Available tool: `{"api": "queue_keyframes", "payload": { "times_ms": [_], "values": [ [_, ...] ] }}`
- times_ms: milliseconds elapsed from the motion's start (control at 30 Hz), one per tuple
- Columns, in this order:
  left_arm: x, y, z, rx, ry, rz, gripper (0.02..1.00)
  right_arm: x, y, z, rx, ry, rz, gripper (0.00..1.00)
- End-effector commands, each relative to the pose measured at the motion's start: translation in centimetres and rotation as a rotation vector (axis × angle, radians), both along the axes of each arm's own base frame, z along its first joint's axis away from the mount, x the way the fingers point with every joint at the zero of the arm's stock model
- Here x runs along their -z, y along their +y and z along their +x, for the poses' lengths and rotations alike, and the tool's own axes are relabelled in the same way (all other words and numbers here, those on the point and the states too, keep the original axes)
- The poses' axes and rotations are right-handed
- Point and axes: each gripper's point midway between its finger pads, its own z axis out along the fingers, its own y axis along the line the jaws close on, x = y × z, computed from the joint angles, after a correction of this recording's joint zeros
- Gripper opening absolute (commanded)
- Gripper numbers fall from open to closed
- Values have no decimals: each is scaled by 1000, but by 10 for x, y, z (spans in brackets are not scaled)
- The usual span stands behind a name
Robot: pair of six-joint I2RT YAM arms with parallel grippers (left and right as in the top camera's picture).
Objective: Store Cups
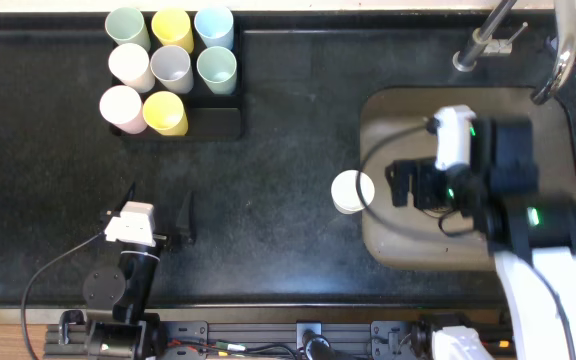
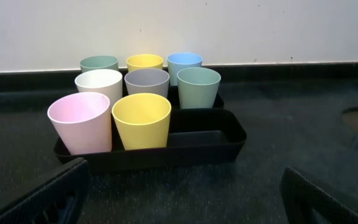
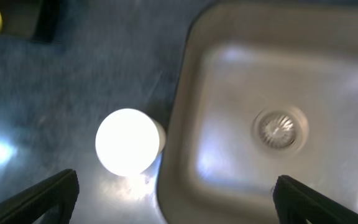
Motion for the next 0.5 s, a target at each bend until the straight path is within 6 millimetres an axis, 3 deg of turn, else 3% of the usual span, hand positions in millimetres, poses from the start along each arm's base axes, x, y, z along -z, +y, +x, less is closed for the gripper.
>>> {"api": "queue_keyframes", "payload": {
  "times_ms": [33, 200, 367, 500],
  "values": [
    [0, -2, -1, 14, 0, -5, 1000, 14, 16, 15, -15, 147, 69, 998],
    [0, -2, -1, 14, 0, -5, 1000, 57, 19, 8, -29, 372, 12, 998],
    [0, -2, -1, 14, 0, -5, 1000, 88, 26, 4, -66, 499, -47, 996],
    [0, -2, -1, 14, 0, -5, 998, 108, 11, 6, -51, 549, -185, 1000]
  ]
}}
